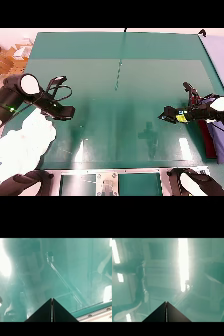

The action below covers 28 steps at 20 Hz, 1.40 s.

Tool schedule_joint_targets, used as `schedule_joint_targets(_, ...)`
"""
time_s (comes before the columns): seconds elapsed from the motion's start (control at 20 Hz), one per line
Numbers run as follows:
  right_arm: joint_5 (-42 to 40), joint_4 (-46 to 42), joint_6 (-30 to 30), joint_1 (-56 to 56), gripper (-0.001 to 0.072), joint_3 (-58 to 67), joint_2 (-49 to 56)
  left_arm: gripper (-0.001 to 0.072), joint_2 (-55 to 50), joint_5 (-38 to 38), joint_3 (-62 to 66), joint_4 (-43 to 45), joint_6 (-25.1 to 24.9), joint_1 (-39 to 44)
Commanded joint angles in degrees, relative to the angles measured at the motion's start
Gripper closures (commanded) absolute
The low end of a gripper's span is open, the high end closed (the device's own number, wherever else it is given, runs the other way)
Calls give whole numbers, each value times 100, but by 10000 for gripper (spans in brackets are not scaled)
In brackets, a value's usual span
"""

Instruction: Fold the shirts.

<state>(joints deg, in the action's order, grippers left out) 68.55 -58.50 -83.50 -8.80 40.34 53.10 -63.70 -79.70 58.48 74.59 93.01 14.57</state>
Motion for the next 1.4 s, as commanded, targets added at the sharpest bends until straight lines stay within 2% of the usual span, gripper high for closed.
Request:
schedule_joint_targets(0.0,2,2,-2,4,699,-2,-4,682,4,-35,-2,4,-2,2)
schedule_joint_targets(0.2,2,2,-2,4,699,-2,-4,682,4,-24,-2,203,-203,2)
schedule_joint_targets(0.3,2,2,-2,4,699,-2,-4,682,4,-186,-4,1029,-184,2)
schedule_joint_targets(0.4,2,0,-2,4,699,-2,-4,676,4,-505,-26,2474,90,-17)
schedule_joint_targets(0.45,2,2,-2,4,699,-2,-4,426,4,-619,-109,3220,243,-39)
schedule_joint_targets(0.5,2,2,-2,4,699,-2,-4,49,4,-693,-267,3827,393,-107)
schedule_joint_targets(0.55,2,2,-2,4,699,-2,-4,-13,4,-713,-494,4083,461,-258)
schedule_joint_targets(0.7,2,2,-2,4,699,-2,-4,-13,4,-444,-1480,4098,437,-887)
schedule_joint_targets(0.85,2,2,-2,4,699,-2,-4,-13,-7,352,-2448,4179,400,-1683)
schedule_joint_targets(1.0,2,2,-2,4,699,-2,-4,-13,-13,1143,-2833,4223,402,-2413)
schedule_joint_targets(1.05,2,2,-2,4,699,-2,-4,128,-13,1268,-2855,4221,400,-2590)
schedule_joint_targets(1.1,2,0,-2,4,699,-2,-4,582,-13,1270,-2846,4223,387,-2697)
schedule_joint_targets(1.15,2,2,-2,4,700,-2,-4,682,-11,1211,-2830,4188,258,-2728)
schedule_joint_targets(1.25,2,2,-2,4,699,-2,-4,683,-11,990,-2579,3716,-149,-2710)
schedule_joint_targets(1.35,2,2,-2,4,699,-2,-4,683,-11,752,-2009,2771,-549,-2710)
